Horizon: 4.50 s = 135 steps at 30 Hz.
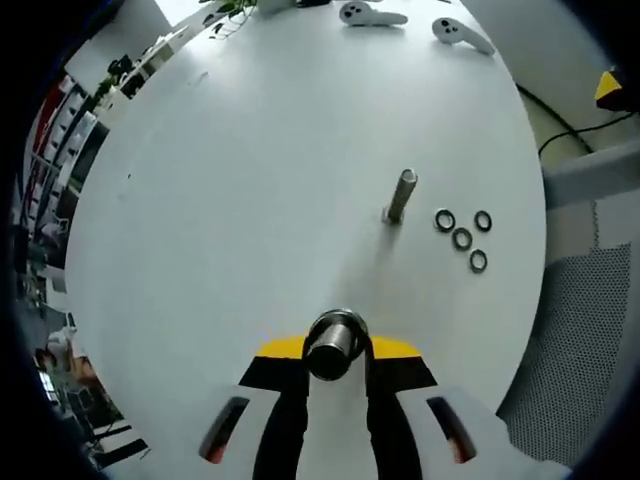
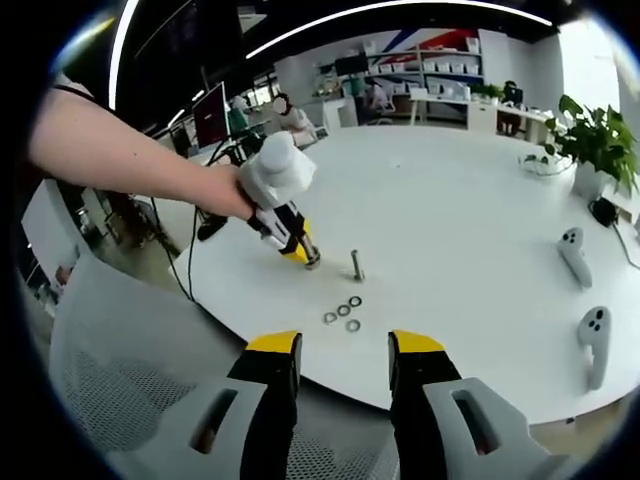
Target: Place the washer onto the threaded stud by aligning its center hole with the stud, sliding it down to the base, and recovering from edge contact or off-axis alignment until the washer reaches the visible bottom stop.
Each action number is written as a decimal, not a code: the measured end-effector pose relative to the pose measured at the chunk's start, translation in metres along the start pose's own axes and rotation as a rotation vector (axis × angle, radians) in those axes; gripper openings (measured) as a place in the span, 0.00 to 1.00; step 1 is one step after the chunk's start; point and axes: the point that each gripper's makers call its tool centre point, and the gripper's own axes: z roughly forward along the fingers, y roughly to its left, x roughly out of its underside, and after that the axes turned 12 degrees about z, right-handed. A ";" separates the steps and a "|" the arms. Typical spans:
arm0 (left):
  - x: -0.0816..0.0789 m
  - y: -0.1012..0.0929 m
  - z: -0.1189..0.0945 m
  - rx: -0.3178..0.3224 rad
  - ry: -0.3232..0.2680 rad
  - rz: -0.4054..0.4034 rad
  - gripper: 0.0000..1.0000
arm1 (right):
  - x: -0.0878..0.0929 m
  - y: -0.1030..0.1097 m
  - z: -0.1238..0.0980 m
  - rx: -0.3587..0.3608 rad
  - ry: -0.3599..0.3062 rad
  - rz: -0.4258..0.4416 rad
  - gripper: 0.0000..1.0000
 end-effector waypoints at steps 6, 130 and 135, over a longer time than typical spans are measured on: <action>0.001 0.001 0.004 -0.002 0.005 -0.018 0.19 | 0.000 0.000 0.000 -0.002 0.001 -0.001 0.37; 0.086 -0.117 -0.201 -0.266 -0.801 -0.600 0.29 | 0.025 -0.024 -0.002 0.137 0.142 -0.024 0.38; 0.084 -0.119 -0.201 -0.252 -0.804 -0.596 0.30 | 0.025 -0.023 -0.003 0.137 0.140 -0.024 0.38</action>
